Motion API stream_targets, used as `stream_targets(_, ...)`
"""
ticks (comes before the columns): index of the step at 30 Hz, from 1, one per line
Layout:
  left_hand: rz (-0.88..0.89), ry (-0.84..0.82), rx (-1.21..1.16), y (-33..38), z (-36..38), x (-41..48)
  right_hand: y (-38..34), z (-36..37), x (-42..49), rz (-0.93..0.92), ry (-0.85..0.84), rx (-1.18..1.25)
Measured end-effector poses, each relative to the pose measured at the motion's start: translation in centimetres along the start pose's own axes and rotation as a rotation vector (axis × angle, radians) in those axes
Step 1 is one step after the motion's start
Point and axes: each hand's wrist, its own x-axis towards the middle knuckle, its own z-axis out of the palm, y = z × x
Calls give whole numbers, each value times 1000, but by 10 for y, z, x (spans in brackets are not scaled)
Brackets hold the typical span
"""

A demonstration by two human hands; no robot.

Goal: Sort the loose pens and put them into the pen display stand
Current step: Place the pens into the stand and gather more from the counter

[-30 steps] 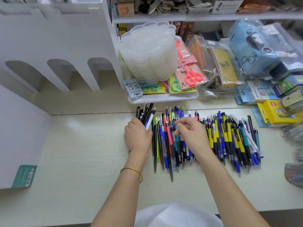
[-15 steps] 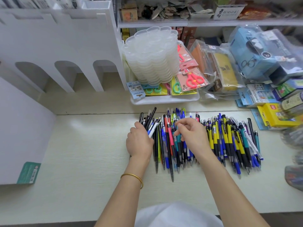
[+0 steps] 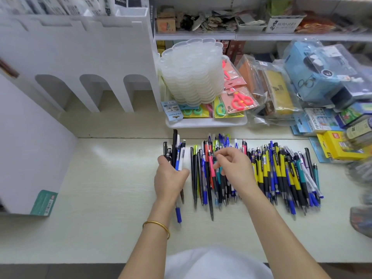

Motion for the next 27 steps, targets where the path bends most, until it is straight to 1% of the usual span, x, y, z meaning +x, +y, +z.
stream_targets(3,-45,-63,-166,5,-4,-3,1,1,-1,0,-9,-3)
stream_targets(6,-138,-137,-467,11,-9,-1,1,1,-2,0,-18,-6)
stream_targets(9,-170,-213,-700,18,-16,-1,1,2,-2,-3,-58,4)
stream_targets(11,-178,-241,-889,31,-21,-4,1,4,-3,18,-114,56)
stream_targets(14,-122,-178,-1073,52,-26,-2,-1,10,-6,132,-181,260)
stream_targets(17,-31,-25,-1089,77,-30,2,-7,19,-16,311,-234,483)
stream_targets(18,12,32,-1061,85,-32,1,-10,20,-19,388,-259,588)
stream_targets(20,117,109,-1000,97,-34,-5,-15,23,-24,535,-305,889)
stream_targets(22,258,99,-956,103,-34,-14,-19,27,-25,601,-324,1197)
stream_targets(23,328,82,-930,105,-34,-18,-20,29,-25,604,-304,1302)
stream_targets(25,438,38,-882,107,-33,-27,-21,31,-20,594,-254,1430)
stream_targets(27,479,-21,-858,106,-29,-35,-29,29,-16,559,-263,1505)
